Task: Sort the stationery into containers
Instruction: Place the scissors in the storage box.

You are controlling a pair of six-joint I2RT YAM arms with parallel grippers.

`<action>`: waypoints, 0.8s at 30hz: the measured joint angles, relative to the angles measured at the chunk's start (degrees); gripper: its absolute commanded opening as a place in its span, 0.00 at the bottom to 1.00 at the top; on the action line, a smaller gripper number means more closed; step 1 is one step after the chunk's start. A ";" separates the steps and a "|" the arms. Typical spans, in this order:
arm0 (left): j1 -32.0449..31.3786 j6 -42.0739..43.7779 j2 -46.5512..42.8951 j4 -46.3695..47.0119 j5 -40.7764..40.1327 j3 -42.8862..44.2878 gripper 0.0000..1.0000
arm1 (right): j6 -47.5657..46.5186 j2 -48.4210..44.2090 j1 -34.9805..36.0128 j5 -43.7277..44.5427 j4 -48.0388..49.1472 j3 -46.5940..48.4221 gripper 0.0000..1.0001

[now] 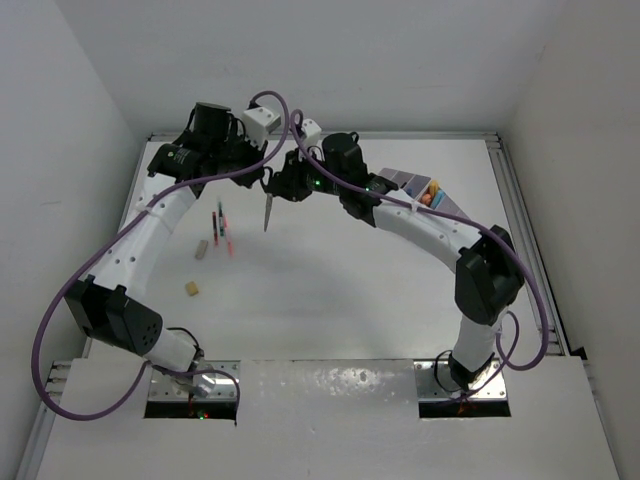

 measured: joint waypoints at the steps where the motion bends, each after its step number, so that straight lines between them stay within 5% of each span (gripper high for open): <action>1: 0.00 0.09 0.00 -0.35 -0.04 0.00 0.00 | 0.15 0.11 0.00 0.52 -0.33 0.00 0.00; 5: 0.00 0.48 0.00 -0.42 -0.15 0.00 0.02 | 0.74 0.15 0.02 1.49 -0.42 0.00 0.00; 6: 0.00 0.48 0.00 -0.42 -0.31 0.00 0.33 | 0.96 0.15 0.09 2.05 -0.17 -0.13 0.00; 9: 0.04 1.01 0.00 -0.50 -1.31 0.00 0.99 | 1.14 -0.28 0.26 5.33 -0.17 -1.36 0.00; 16: 1.09 -1.16 0.04 -0.28 -4.42 0.02 1.00 | 2.60 -2.73 -4.20 17.70 -2.47 -5.05 0.00; 24: 8.15 -2.25 -1.14 4.44 -13.73 -7.08 1.00 | 2.75 -8.79 -18.58 44.61 -3.02 -10.12 0.00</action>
